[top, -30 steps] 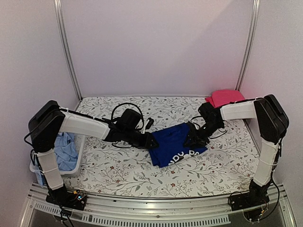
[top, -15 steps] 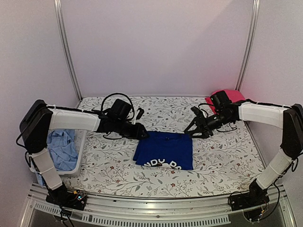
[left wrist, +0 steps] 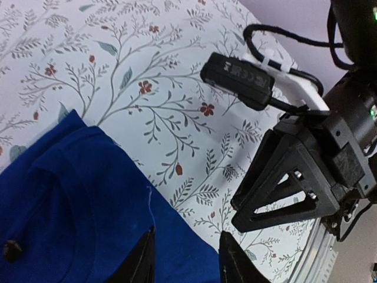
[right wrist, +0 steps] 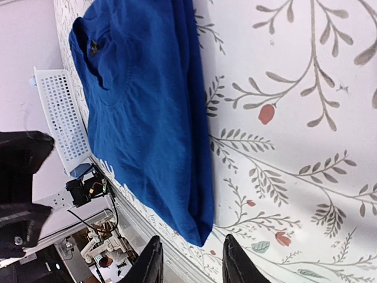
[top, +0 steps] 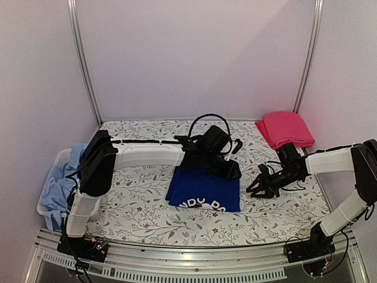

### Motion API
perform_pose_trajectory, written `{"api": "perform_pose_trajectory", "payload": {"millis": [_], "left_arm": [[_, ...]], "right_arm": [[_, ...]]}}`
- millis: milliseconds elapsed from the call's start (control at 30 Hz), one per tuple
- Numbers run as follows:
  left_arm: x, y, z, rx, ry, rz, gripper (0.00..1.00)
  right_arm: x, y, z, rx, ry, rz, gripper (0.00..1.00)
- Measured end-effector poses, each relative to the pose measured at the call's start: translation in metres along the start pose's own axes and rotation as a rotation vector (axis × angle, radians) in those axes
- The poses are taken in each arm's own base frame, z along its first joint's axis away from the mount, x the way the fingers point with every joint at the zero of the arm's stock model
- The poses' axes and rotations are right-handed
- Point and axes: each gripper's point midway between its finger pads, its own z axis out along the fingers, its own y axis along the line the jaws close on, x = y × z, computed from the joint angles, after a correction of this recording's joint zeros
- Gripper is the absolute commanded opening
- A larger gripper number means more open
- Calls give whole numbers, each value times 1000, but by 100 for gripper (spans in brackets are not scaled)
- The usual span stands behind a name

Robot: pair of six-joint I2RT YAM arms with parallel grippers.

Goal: Fold and stack the mixed laundry pile
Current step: Adjust the square-folded T-shirt at the center of the board.

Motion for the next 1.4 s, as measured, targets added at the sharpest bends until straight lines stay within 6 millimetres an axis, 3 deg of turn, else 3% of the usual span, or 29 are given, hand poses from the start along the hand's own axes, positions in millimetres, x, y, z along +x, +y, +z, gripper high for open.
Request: {"api": "perform_pose_trajectory", "payload": {"millis": [200,433,500,600,667,967,1300,1400], "left_arm": [[46,0,49,-29,144,-24,35],[56,13,67,-88,197,-56,39],[57,14,68,-93,205,-61,33],[61,16,70,-103,216,-69,10],[64,19,71,-97,214,-79,0],[83,23,42,17,151,-161,0],[64,11,17,176,1,-182,0],[60,8,8,220,-32,-195,0]], "right_arm": [[-2,-17,17,-6,20,56,28],[-7,-14,18,-18,1,39,26],[-7,-14,18,-17,2,41,25],[-7,-16,19,-14,6,45,25],[-7,-17,20,-13,9,48,25],[-7,-21,27,-26,31,43,24],[-27,-10,37,-80,29,14,24],[-32,-3,36,-96,22,-4,20]]}}
